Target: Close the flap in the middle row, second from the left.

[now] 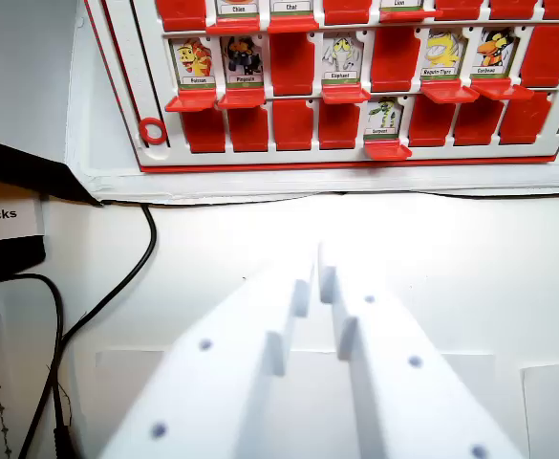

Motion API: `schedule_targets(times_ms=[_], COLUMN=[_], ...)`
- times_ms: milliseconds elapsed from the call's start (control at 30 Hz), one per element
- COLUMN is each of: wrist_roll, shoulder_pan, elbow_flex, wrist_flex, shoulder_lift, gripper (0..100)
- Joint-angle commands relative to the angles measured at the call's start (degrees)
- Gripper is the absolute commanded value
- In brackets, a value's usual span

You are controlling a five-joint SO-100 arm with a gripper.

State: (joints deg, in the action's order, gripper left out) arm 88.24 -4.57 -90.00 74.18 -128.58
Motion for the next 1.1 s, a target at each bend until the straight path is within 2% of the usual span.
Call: schedule_targets(times_ms=[0,767,1067], wrist_roll=[-0.62,-0.44,-0.79], shoulder_pan=[0.97,0.79,0.62], elbow_flex=[2.29,2.02,-0.26], wrist_flex=[-2.81,-5.71,-11.78], shoulder_lift=[0.44,0.62,1.32], gripper=[0,0,0])
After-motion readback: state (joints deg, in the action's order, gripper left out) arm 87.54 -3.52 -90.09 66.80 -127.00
